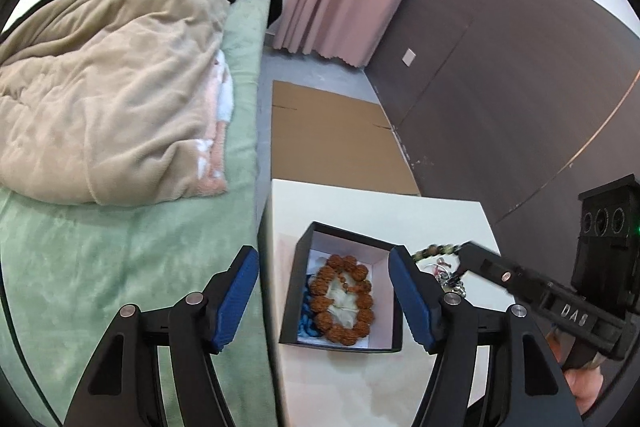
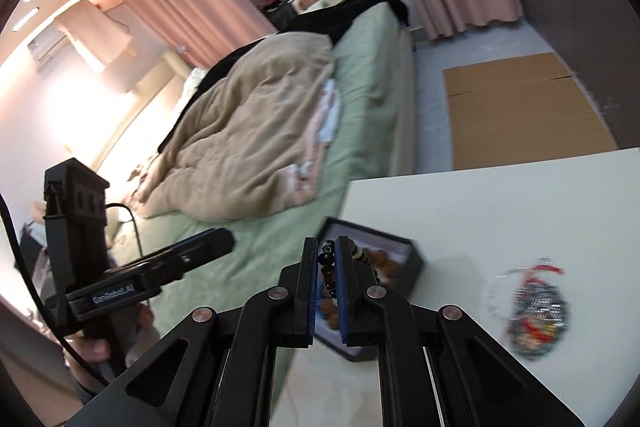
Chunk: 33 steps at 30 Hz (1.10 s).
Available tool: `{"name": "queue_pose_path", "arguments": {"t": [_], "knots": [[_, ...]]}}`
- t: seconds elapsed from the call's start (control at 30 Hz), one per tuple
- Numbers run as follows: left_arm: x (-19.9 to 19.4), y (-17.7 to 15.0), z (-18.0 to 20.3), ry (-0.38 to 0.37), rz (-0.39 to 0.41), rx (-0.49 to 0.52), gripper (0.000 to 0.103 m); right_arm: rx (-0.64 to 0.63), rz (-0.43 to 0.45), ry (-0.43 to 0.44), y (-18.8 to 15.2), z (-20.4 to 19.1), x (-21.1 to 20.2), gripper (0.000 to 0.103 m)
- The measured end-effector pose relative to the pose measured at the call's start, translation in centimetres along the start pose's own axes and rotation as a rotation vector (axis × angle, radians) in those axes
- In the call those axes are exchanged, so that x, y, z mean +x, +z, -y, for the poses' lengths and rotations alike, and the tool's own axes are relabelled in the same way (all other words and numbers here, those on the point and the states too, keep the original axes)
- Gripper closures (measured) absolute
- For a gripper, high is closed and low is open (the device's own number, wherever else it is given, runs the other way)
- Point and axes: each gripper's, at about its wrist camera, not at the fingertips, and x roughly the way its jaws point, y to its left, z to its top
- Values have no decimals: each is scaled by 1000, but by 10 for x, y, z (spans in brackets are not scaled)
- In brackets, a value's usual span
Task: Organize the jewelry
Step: 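Move the left tool back over the silver chain pile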
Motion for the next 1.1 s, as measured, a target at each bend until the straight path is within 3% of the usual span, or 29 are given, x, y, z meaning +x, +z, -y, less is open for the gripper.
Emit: {"name": "queue_pose_path", "arguments": {"t": [0.03,0.07,0.1,0.17,0.67,1.03,1.1], "knots": [[0,0,-2,3,0,-6,35,-7,-27,19,0,-4,10,91],[0,0,-4,4,-1,-8,35,-5,-59,26,-1,-5,15,78],[1,0,-5,4,-3,-10,35,2,-84,20,-3,-4,18,58],[2,-1,-5,5,-8,-11,35,16,-72,-15,-6,2,14,50],[21,-8,50,-40,-45,84,35,124,-49,-199,-18,84,-59,49],[48,-20,108,-71,-86,175,35,173,-43,-222,-27,118,-85,49],[54,-22,118,-76,-94,191,39,187,-46,-227,-29,126,-87,50]]}}
